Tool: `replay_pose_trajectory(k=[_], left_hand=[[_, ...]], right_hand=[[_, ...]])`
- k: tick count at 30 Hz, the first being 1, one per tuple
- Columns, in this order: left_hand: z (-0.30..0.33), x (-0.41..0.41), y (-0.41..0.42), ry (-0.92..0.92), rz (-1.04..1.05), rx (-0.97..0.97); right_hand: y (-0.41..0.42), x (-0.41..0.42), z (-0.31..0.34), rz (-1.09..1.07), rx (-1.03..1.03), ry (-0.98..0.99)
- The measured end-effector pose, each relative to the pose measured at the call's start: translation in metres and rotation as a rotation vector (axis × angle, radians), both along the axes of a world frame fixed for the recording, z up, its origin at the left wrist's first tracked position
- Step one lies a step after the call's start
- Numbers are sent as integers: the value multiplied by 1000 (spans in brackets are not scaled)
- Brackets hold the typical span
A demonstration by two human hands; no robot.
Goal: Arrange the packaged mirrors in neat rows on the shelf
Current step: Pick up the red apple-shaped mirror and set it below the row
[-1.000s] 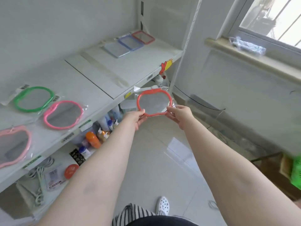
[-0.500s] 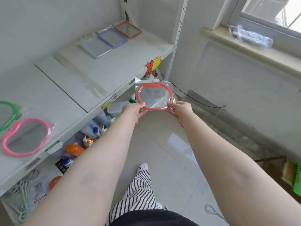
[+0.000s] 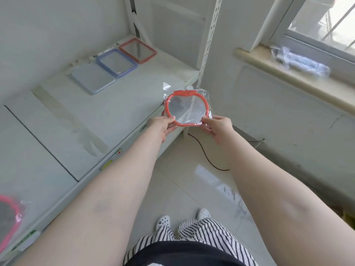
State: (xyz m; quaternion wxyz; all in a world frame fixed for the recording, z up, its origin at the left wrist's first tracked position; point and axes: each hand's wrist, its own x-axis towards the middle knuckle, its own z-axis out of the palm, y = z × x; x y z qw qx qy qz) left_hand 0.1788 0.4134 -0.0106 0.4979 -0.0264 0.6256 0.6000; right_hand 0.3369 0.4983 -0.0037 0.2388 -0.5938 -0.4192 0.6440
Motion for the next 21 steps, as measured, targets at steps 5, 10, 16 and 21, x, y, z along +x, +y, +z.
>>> replay_pose_trajectory(k=[5, 10, 16, 21], left_hand=[[-2, -1, 47, 27, 31, -18], [-6, 3, 92, 44, 144, -34], [-6, 11, 130, 24, 314, -38], [-5, -1, 144, 23, 424, -41]], right_hand=[[57, -7, -1, 52, 25, -78], [121, -16, 4, 173, 27, -78], [174, -31, 16, 299, -15, -97], [198, -57, 18, 383, -36, -105]])
